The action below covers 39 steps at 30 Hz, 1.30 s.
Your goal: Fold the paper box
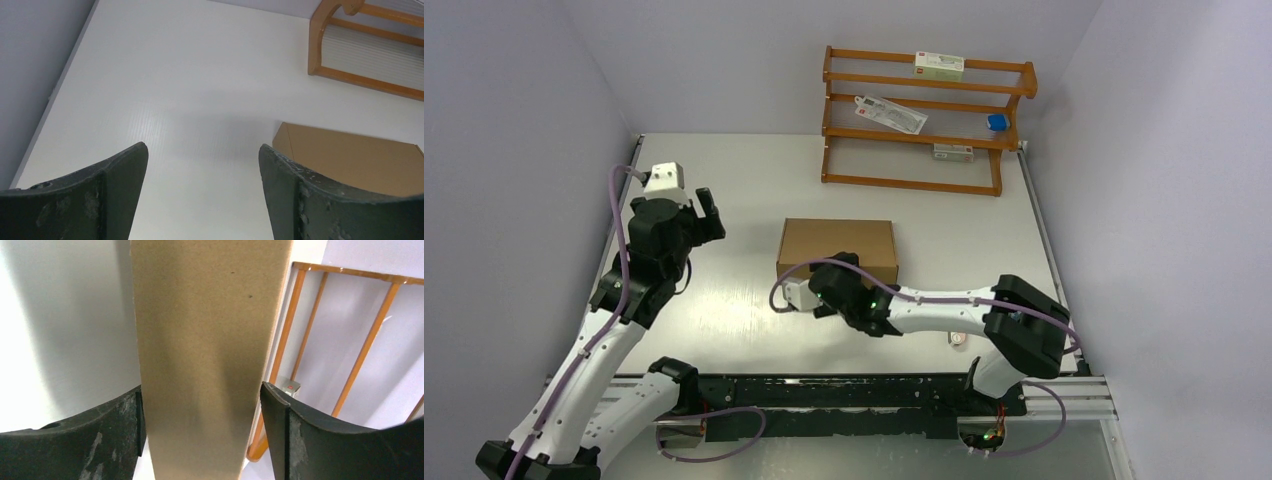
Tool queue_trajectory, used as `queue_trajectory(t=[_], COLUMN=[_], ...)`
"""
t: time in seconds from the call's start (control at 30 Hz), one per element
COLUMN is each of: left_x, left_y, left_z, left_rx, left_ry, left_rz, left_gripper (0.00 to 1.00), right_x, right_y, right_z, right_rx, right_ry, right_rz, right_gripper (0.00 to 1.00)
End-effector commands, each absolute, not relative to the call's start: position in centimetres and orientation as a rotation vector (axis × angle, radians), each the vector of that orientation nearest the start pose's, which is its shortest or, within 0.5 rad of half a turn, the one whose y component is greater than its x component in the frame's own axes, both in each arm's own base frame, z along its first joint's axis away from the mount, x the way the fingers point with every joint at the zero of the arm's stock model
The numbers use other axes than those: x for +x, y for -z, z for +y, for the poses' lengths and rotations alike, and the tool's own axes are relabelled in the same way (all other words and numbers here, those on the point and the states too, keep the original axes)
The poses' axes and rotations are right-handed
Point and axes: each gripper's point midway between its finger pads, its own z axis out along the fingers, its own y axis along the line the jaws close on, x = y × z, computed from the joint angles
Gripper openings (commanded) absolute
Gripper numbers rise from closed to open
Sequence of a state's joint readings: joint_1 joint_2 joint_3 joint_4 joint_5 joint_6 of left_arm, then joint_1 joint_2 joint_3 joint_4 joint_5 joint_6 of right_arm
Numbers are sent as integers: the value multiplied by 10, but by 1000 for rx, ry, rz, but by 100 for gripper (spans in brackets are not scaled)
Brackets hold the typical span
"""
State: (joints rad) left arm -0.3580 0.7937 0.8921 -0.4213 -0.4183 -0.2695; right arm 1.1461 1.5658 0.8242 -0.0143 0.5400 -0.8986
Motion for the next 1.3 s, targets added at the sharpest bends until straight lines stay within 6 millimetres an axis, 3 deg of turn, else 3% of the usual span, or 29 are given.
queue_trajectory(t=[0.0, 0.27, 0.43, 0.57, 0.7, 0.87, 1.0, 1.1, 1.27], left_x=[286, 278, 271, 268, 267, 262, 256, 252, 245], left_y=[-274, -268, -271, -275, -277, -284, -289, -293, -298], left_z=[-41, -42, -45, -47, -46, -36, -25, -23, -21], left_rx=[-211, -183, -156, -152, -151, -193, -240, -238, -228], left_ry=[36, 57, 103, 128, 126, 95, 73, 73, 80], left_rz=[1839, 1828, 1784, 1753, 1754, 1724, 1685, 1665, 1649], left_gripper=[86, 86, 88, 91, 93, 97, 97, 97, 97], right_x=[245, 213, 204, 223, 258, 310, 330, 331, 303], right_y=[-86, -83, -109, -153, -179, -201, -219, -228, -247], right_z=[279, 272, 285, 293, 283, 230, 169, 119, 65], right_rx=[-1702, -1681, -1535, -1158, -866, -446, -161, 16, 216], right_ry=[535, 450, 284, 164, 33, -125, -123, -101, -48], right_rz=[1455, 1574, 1683, 1743, 1834, 1948, 1943, 1916, 1833], right_gripper=[82, 100, 100, 100, 100, 100, 100, 100, 100])
